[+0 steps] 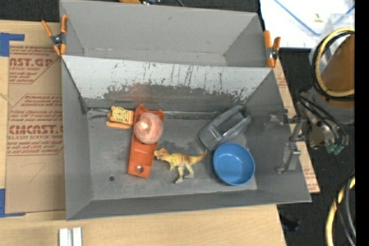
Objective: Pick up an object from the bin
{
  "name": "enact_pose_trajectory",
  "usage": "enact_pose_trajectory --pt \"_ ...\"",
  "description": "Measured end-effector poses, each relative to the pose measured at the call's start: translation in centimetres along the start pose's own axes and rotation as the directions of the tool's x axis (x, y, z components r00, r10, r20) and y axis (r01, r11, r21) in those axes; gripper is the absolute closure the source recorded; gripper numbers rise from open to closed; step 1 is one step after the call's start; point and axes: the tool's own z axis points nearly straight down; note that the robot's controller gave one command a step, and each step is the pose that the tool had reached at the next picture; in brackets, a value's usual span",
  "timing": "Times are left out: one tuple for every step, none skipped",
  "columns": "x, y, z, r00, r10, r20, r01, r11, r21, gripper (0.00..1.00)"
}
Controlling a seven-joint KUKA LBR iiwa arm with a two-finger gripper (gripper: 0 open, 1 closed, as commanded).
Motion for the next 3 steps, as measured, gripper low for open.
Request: enact_pose_trajectory --pt "0.0 0.0 0.0 1.0 0.0 0.0 0.0 1.0 0.0 0.0" --pt "-0.9 2.3 -0.3 0.928 -0.373 0.003 0.373 0.928 0.001 0.0" --pt "0.1 1.6 5.9 0.989 -0.151 -0.004 0.151 0.989 -0.003 0.0"
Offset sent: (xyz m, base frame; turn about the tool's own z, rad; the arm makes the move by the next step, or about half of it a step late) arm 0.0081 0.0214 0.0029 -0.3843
